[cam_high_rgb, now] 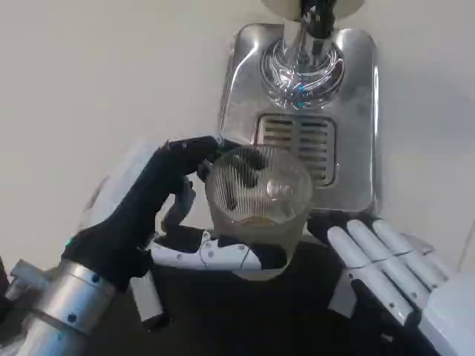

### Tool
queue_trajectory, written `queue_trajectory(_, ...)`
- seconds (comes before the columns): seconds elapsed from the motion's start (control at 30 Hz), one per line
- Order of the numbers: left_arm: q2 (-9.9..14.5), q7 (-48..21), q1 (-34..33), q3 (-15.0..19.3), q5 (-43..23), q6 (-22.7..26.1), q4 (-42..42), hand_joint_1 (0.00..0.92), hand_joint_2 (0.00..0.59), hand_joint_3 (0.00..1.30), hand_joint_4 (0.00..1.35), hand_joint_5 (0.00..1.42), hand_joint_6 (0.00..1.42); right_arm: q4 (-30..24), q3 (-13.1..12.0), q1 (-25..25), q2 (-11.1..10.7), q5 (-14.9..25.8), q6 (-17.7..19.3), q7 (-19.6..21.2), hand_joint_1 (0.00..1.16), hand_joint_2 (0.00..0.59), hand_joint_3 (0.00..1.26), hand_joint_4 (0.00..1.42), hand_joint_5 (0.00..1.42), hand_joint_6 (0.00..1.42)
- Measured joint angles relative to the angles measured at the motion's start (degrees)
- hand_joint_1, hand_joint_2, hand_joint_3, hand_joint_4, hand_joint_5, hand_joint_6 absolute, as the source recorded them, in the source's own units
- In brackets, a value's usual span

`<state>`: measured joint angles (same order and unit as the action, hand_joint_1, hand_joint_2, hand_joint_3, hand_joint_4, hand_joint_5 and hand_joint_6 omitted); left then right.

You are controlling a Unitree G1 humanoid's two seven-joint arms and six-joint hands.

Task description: Grasp the cup under the faucet to collect the drink, then remove the cup.

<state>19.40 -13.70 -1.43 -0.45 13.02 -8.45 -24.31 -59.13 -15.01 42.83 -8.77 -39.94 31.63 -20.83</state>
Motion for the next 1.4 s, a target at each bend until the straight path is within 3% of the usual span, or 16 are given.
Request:
queue_trajectory(0.33, -0.52, 0.01, 0.31, -0.22, 0.33, 0.06, 0.00, 0.797, 0.057, 1.15, 1.15, 1.42, 1.42, 0.00, -0.83, 0.00, 0.34, 0.39, 0.13, -0.69, 0.53, 0.238, 0.00, 0.00, 0.01, 0.11)
queue_trajectory(0.6, -1.97, 0.50, -0.45, -0.24, 0.68, 0.29, 0.61, 0.797, 0.058, 1.15, 1.15, 1.42, 1.42, 0.00, -1.52, 0.75, 1.87, 0.79, 0.22, -0.69, 0.54, 0.236, 0.00, 0.00, 0.01, 0.13)
queue_trajectory(0.97, -4.24, 5.43, -9.17, -0.94, 3.52, -0.25, 11.94, 0.803, 0.060, 1.15, 1.15, 1.42, 1.42, -0.01, 0.45, 1.21, 4.46, -0.36, -0.24, -0.89, 0.55, 0.249, 0.00, 0.00, 0.03, 0.13)
queue_trajectory(1.4, -6.94, 10.15, -18.96, -4.17, 5.82, -3.23, 26.00, 0.810, 0.063, 1.14, 1.15, 1.42, 1.42, -0.01, 1.77, 2.54, 6.95, -1.36, -0.45, -1.01, 0.57, 0.243, 0.00, 0.01, 0.04, 0.13)
